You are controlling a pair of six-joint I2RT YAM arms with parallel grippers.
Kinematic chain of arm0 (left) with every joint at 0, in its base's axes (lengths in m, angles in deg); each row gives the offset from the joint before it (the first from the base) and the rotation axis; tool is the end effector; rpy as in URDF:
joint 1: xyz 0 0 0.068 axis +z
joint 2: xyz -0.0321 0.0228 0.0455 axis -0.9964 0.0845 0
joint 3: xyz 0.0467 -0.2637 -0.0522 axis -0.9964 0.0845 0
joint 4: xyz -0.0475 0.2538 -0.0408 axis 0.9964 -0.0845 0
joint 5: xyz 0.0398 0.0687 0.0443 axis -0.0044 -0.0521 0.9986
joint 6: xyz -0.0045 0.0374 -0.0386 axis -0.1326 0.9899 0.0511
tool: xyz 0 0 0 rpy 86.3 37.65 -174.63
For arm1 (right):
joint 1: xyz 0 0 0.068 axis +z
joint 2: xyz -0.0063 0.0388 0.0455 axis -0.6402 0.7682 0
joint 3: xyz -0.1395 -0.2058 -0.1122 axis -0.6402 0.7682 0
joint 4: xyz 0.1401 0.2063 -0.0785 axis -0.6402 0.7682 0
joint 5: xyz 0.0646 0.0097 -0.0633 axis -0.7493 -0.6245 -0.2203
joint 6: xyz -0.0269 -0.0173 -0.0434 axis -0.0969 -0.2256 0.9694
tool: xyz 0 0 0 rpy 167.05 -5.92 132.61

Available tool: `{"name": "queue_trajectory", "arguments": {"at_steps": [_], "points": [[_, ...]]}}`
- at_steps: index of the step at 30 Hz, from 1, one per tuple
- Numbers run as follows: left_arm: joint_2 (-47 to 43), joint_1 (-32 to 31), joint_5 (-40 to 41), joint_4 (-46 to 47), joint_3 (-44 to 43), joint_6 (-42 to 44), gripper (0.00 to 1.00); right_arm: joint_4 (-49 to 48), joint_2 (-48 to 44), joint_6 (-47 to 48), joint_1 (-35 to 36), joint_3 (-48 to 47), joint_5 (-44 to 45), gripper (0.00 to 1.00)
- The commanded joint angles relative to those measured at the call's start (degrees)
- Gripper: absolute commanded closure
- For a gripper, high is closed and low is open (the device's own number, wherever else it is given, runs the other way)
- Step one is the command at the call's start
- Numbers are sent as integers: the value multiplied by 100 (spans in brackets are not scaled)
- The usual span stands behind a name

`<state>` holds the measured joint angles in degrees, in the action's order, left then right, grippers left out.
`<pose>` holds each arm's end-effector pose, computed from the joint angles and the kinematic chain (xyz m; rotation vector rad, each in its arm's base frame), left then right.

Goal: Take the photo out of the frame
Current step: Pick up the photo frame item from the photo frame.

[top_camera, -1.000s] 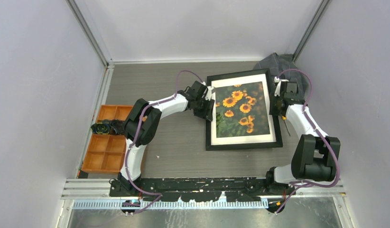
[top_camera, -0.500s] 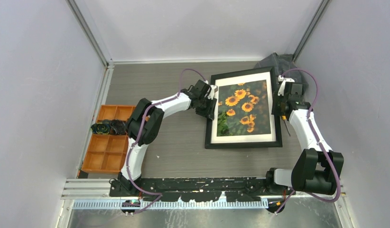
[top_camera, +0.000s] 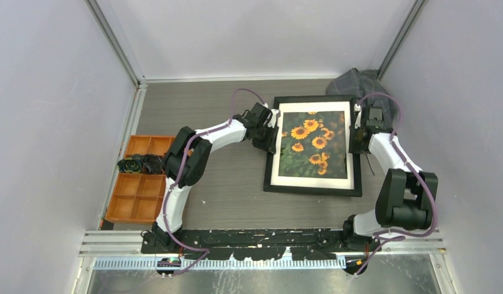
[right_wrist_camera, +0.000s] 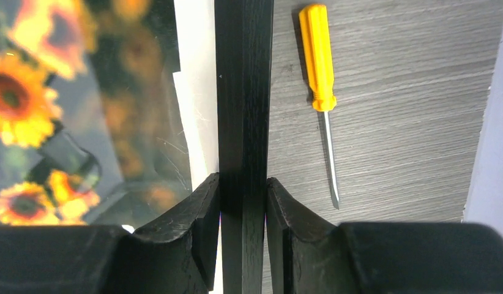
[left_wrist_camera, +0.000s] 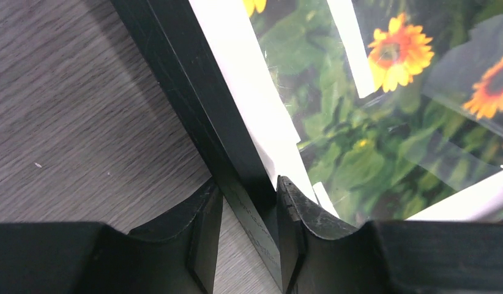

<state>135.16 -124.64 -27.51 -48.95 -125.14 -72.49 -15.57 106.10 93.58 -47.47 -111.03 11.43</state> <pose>0.3533 -0.3031 0.1597 0.5671 2.6044 -0.7076 0.2810 -0.0411 0.2250 0.0935 2.5665 -0.1967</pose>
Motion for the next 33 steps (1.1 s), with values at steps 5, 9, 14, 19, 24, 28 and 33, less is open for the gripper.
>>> {"name": "queue_trajectory", "arguments": {"at_steps": [5, 9, 14, 19, 24, 28, 33], "points": [[678, -140, -259, -187, 212, 169, 89, -649, 580, -194, 298, -725, 342, 92], [535, -80, -490, -57, 263, 137, 97, -1061, 419, 98, 673, -518, 801, 96], [231, 13, -853, 289, 553, -91, 100, -1538, -87, 288, 1018, -213, 816, 99], [-244, 122, -978, 674, 770, -198, 100, -2190, -595, 481, 1044, 354, 434, 99], [-601, 226, -1060, 779, 794, -148, 100, -2508, -961, 603, 1036, 818, 143, 99], [-914, 229, -1086, 925, 950, -143, 100, -2311, -932, 469, 964, 692, 157, 96], [-1271, 230, -1273, 1084, 1075, -234, 100, -1705, -532, -219, 348, 221, -793, 92]]}}
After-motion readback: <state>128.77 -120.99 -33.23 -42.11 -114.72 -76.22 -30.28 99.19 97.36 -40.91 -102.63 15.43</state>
